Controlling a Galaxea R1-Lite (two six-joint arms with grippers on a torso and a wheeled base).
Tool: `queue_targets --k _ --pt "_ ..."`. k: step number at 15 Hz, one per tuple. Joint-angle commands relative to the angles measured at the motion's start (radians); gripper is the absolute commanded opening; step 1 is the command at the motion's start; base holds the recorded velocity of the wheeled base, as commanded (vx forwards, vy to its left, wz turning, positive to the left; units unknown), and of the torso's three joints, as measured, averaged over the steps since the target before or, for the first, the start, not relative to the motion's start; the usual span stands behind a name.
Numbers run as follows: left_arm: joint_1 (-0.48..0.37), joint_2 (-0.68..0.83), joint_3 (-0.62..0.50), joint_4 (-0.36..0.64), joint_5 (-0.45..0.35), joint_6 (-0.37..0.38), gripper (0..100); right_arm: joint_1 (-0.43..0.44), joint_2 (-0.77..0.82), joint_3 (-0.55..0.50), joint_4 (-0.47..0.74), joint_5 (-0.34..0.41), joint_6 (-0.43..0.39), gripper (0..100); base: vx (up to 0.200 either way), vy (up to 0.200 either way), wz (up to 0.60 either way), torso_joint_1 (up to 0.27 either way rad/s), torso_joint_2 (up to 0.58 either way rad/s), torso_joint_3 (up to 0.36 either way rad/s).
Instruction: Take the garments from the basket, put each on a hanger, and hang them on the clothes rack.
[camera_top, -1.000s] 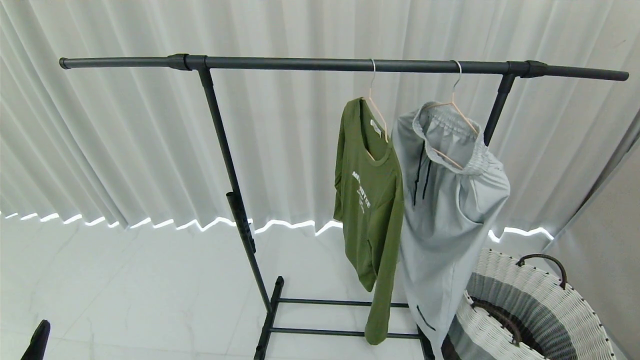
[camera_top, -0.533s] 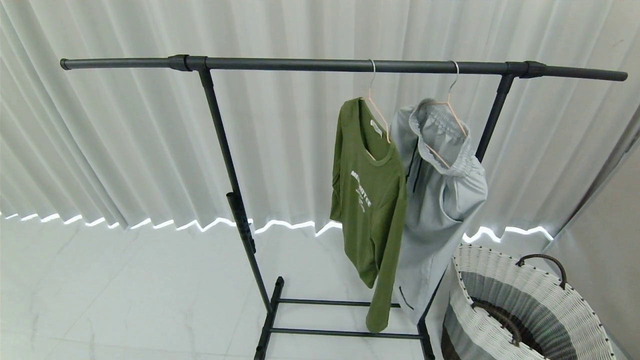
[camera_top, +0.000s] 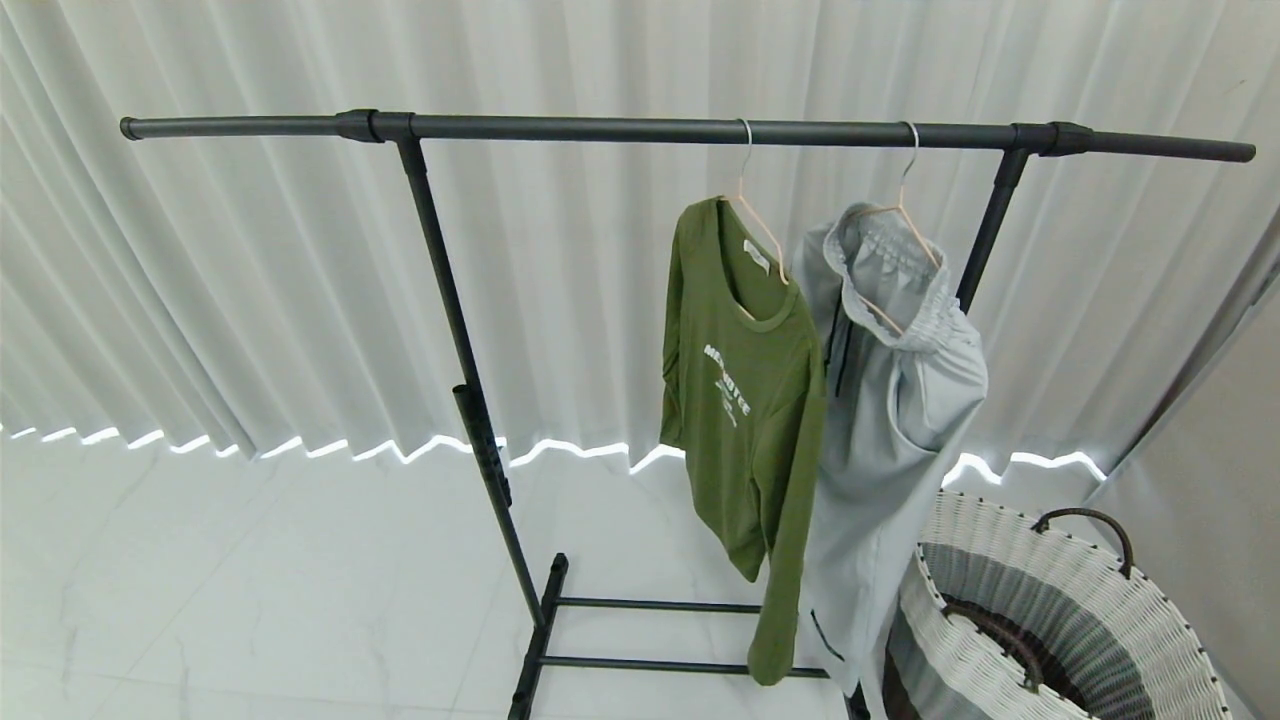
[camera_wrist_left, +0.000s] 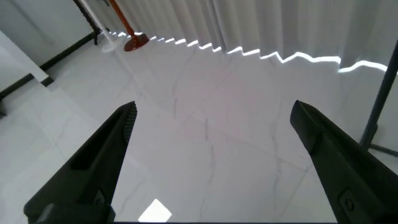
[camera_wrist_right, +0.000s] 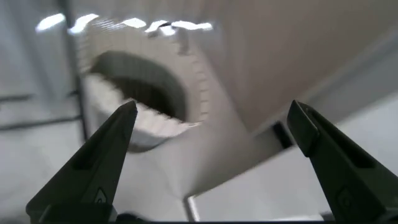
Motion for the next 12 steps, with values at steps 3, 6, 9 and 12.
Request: queue_targets --k 3,6,9,12 --pt "-0.001 0.002 0.038 -0.085 -0.116 -0.017 100 0.001 -0.009 0.233 -0.490 -0.030 -0.007 100 0.000 0.000 0.00 0.000 0.00 0.000" --pt "-0.001 0.002 0.038 -0.085 -0.402 -0.021 100 0.001 -0.010 0.233 -0.530 -0.008 0.003 100 0.000 0.000 0.00 0.000 0.00 0.000" --pt "-0.001 0.002 0.038 -0.079 -0.508 -0.031 100 0.001 -0.009 0.233 -0.432 0.245 0.022 100 0.000 0.000 0.00 0.000 0.00 0.000" --pt "-0.001 0.002 0.038 -0.077 -0.511 -0.067 100 0.004 -0.009 0.233 -0.424 0.302 0.024 100 0.000 0.000 0.00 0.000 0.00 0.000"
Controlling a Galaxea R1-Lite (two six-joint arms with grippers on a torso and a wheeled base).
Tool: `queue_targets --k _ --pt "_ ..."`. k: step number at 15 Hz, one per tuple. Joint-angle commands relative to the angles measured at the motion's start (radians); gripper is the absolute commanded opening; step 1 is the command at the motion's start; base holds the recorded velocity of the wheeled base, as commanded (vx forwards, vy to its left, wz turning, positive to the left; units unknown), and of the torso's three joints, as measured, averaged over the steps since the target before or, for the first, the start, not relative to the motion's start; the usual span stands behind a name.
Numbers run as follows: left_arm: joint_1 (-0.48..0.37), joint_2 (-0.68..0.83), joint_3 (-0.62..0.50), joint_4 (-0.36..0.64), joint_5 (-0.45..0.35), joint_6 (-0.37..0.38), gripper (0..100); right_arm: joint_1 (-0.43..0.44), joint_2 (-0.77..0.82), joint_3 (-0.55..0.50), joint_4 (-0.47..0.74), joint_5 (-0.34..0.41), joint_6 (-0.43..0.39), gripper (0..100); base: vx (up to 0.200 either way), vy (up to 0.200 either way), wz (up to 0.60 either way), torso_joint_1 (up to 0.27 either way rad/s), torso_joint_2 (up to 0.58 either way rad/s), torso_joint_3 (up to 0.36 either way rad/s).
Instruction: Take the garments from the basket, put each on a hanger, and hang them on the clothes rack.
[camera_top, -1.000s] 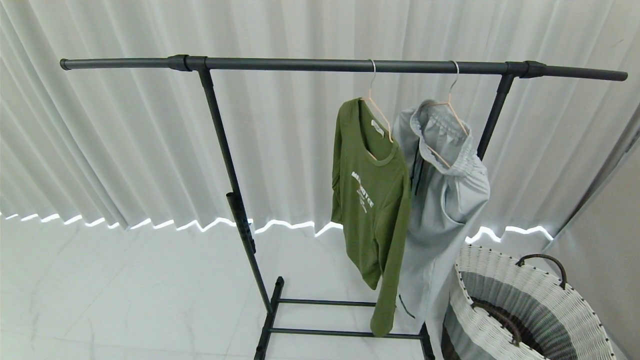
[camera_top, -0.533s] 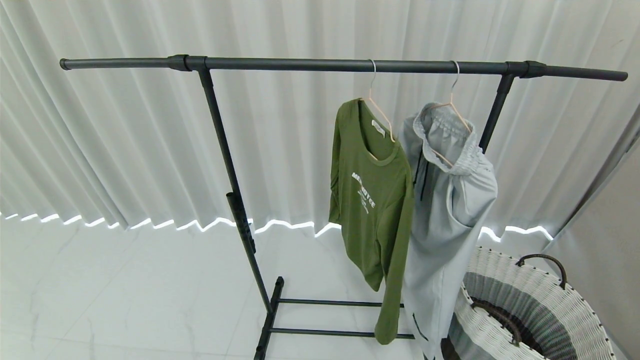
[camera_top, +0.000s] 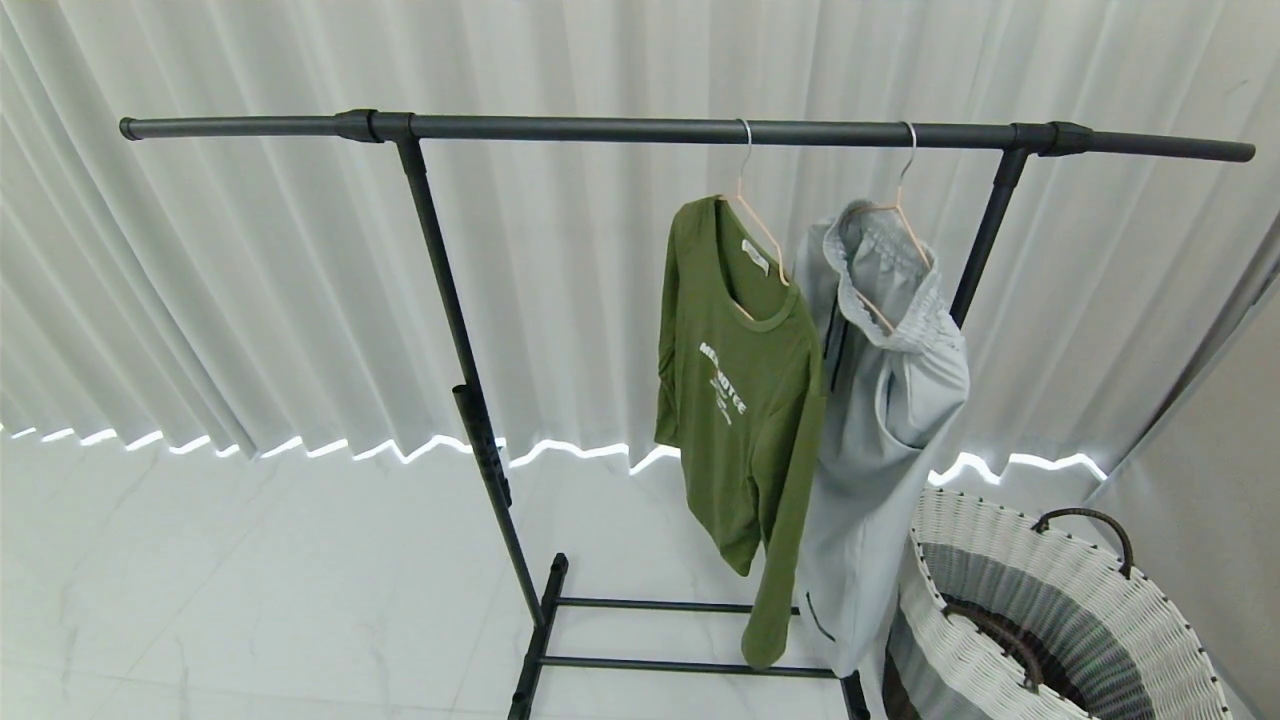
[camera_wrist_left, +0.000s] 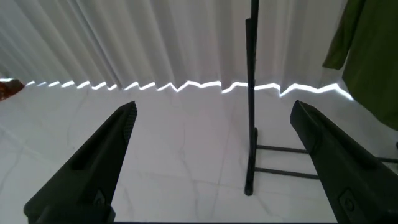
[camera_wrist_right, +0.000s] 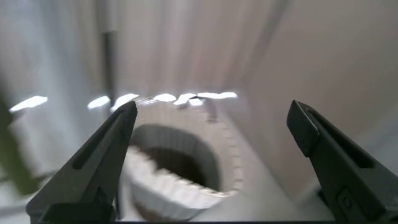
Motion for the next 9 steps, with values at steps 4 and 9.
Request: queue_targets --k 4,9 --pt "-0.027 0.005 0.000 0.015 -0.244 0.004 100 0.000 0.002 0.002 -0.003 -0.052 -0.003 100 0.000 0.000 0.00 0.000 0.00 0.000" --pt "-0.027 0.003 0.000 0.015 -0.042 -0.051 100 0.000 0.002 0.002 -0.003 -0.052 0.000 100 0.000 0.000 0.00 0.000 0.00 0.000"
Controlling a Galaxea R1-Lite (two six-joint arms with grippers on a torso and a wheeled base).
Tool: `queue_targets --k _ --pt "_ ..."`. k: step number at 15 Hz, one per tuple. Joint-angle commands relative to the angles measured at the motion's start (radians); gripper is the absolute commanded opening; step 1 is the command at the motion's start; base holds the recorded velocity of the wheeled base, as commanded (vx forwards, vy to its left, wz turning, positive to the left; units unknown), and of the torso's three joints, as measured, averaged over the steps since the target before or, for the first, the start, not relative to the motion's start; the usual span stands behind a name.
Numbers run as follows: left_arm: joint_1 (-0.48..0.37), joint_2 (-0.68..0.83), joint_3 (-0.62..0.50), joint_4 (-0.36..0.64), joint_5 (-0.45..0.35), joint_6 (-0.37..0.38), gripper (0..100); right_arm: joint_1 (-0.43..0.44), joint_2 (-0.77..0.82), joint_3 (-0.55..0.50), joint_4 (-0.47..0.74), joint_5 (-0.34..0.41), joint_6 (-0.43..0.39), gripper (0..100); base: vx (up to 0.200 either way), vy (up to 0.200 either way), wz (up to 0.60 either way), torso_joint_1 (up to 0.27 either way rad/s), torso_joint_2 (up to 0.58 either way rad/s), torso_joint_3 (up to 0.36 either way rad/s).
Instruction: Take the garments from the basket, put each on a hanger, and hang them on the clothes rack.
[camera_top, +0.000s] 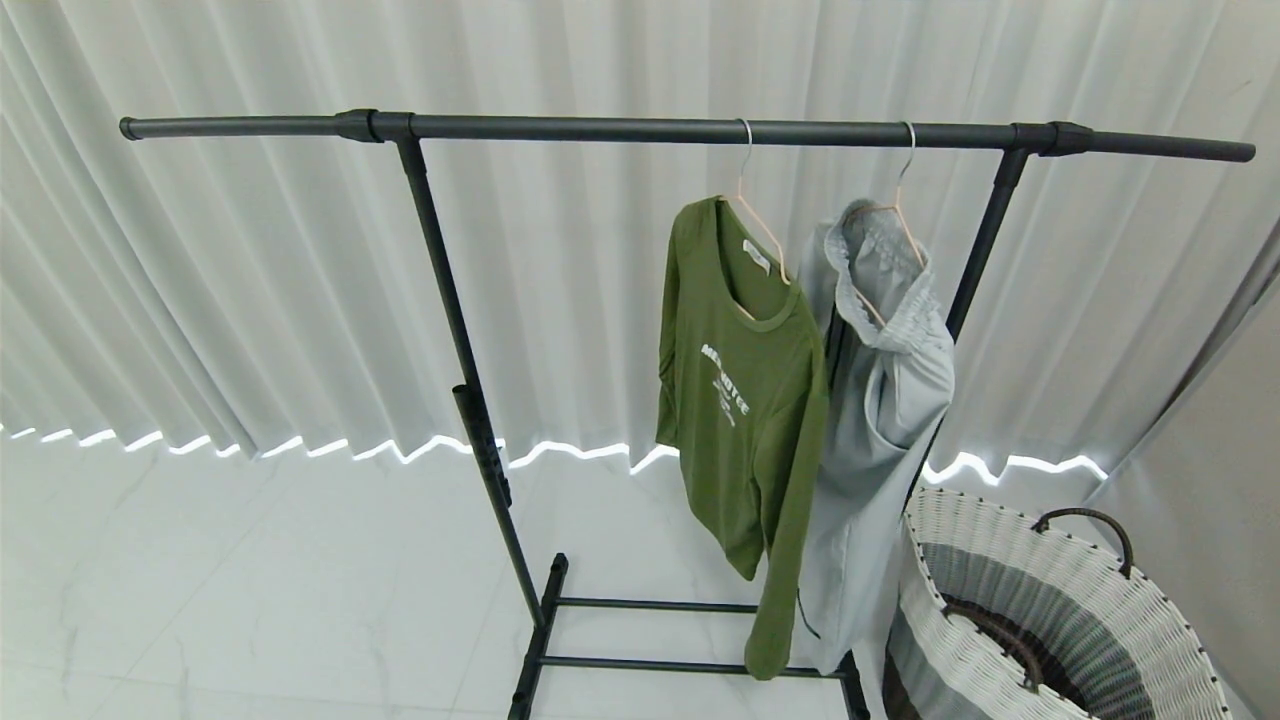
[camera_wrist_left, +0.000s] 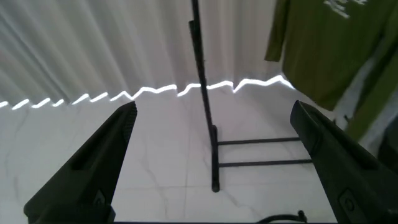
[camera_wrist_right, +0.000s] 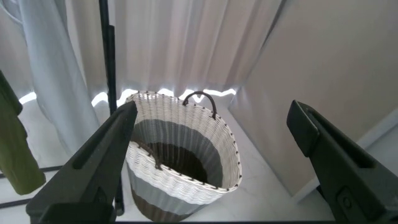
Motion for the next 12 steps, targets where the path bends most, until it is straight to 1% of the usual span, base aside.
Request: queue_targets --k 1,2,3,4,5,6,7,8,10,12 --pt "0.000 0.003 0.000 0.001 0.081 -0.044 100 0.000 0.002 0.000 0.000 0.001 0.000 100 0.000 0.000 0.00 0.000 0.00 0.000" --pt "0.000 0.004 0.000 0.003 0.142 -0.079 100 0.000 0.002 0.000 0.000 0.002 0.000 100 0.000 0.000 0.00 0.000 0.00 0.000" --pt "-0.004 0.003 0.000 0.006 0.127 -0.082 100 0.000 0.002 0.000 0.000 0.002 0.000 100 0.000 0.000 0.00 0.000 0.00 0.000" --pt "-0.026 0.009 0.000 0.006 0.070 -0.082 100 0.000 0.002 0.000 0.000 0.005 0.000 100 0.000 0.000 0.00 0.000 0.00 0.000" --pt "-0.052 0.003 0.000 0.014 -0.013 -0.082 100 0.000 0.002 0.000 0.000 0.007 0.000 100 0.000 0.000 0.00 0.000 0.00 0.000" --pt "-0.072 0.004 -0.001 0.047 -0.041 -0.061 100 0.000 0.002 0.000 0.000 0.007 0.000 100 0.000 0.000 0.00 0.000 0.00 0.000" --pt "-0.090 0.014 -0.001 0.049 -0.041 -0.055 100 0.000 0.002 0.000 0.000 0.007 0.000 100 0.000 0.000 0.00 0.000 0.00 0.000" --pt "-0.089 0.004 -0.001 0.049 -0.041 -0.053 100 0.000 0.002 0.000 0.000 0.007 0.000 100 0.000 0.000 0.00 0.000 0.00 0.000" --pt "-0.078 -0.092 -0.001 0.049 -0.041 -0.051 100 0.000 0.002 0.000 0.000 0.005 0.000 100 0.000 0.000 0.00 0.000 0.00 0.000" --pt "-0.080 -0.092 -0.001 0.049 -0.039 -0.087 100 0.000 0.002 0.000 0.000 0.005 0.007 100 0.000 0.000 0.00 0.000 0.00 0.000"
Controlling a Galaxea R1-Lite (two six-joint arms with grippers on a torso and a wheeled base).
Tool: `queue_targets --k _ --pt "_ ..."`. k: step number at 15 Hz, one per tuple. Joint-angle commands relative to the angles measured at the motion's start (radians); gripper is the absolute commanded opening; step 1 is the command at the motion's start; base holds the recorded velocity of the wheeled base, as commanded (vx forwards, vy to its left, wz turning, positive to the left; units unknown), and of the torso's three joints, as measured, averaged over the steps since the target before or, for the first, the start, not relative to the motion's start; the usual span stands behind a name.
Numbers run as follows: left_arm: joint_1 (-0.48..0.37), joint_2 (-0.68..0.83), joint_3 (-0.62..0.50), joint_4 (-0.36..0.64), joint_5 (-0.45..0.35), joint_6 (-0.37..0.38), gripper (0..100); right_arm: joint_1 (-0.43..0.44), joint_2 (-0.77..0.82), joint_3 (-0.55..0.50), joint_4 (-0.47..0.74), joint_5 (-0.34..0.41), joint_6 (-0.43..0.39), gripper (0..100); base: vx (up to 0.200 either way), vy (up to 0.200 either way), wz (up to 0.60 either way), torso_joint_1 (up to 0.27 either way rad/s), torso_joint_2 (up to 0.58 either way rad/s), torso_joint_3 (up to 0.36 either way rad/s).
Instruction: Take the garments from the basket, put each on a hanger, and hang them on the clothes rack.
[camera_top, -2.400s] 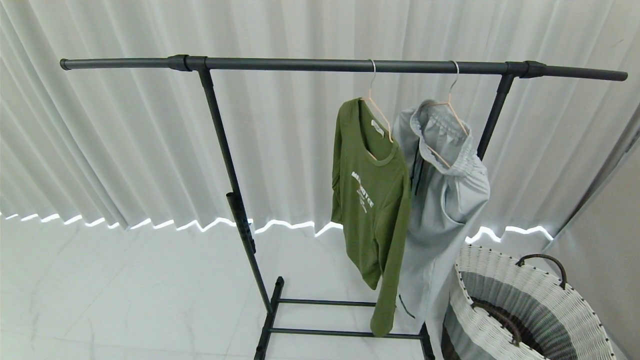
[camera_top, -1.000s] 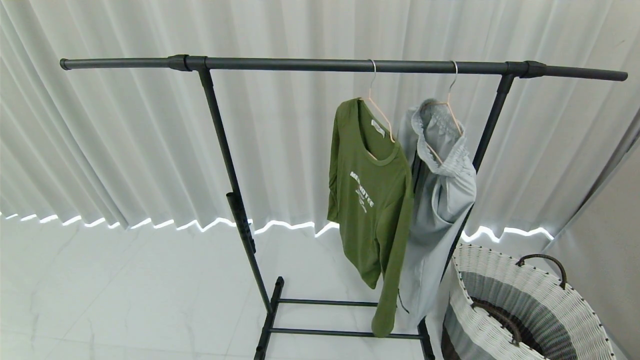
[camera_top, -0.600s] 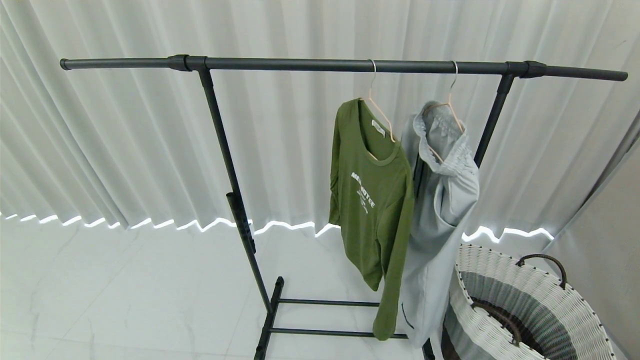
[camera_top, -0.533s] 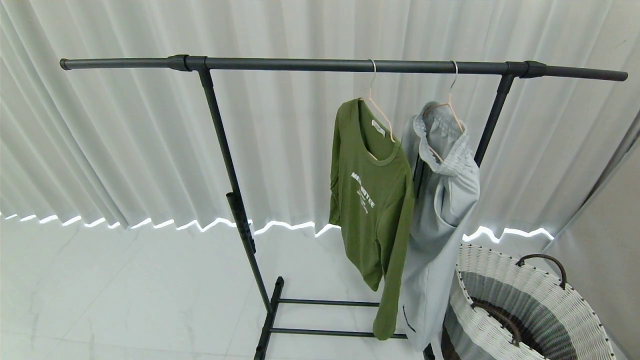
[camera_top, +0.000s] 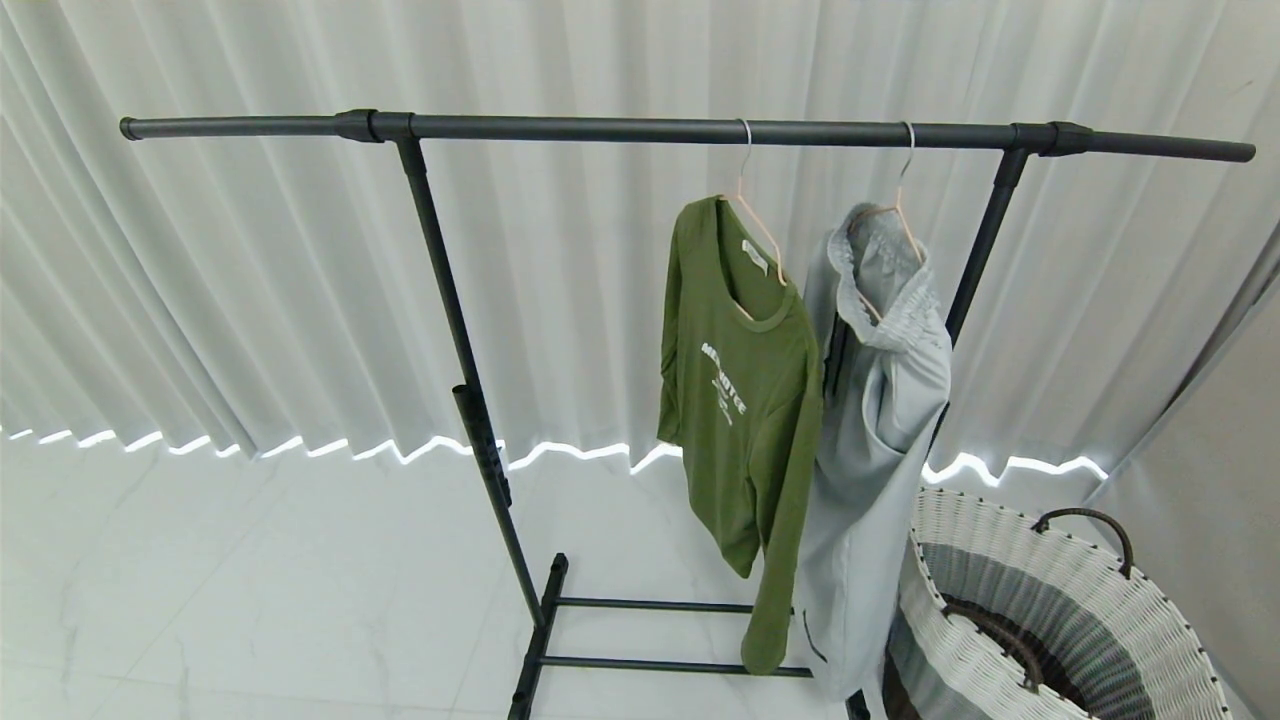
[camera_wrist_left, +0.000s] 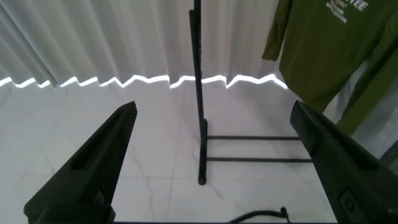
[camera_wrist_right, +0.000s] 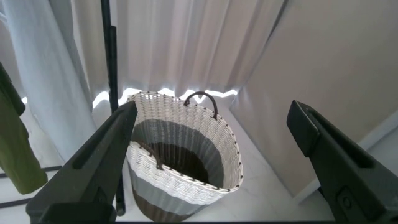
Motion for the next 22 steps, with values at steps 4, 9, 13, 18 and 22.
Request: queue_targets --k 4,9,13,18,22 --pt "0.001 -0.029 0.000 0.000 0.002 -0.015 100 0.000 0.002 0.000 0.002 0.065 0.022 100 0.000 0.000 0.00 0.000 0.00 0.000" --pt "0.001 -0.029 0.000 0.000 0.002 -0.015 100 0.000 0.000 0.000 0.002 0.231 0.094 100 0.000 0.000 0.00 0.000 0.00 0.000" --pt "0.001 -0.029 0.000 0.000 0.002 -0.015 100 0.000 0.000 0.000 0.002 0.079 0.096 100 0.000 0.000 0.00 0.000 0.00 0.000" --pt "0.001 -0.029 0.000 0.000 0.002 -0.015 100 0.000 0.000 0.000 0.005 0.323 0.102 100 0.000 0.000 0.00 0.000 0.00 0.000" --pt "0.001 -0.029 0.000 0.000 0.002 -0.015 100 0.000 0.000 0.000 0.001 0.217 0.105 100 0.000 0.000 0.00 0.000 0.00 0.000"
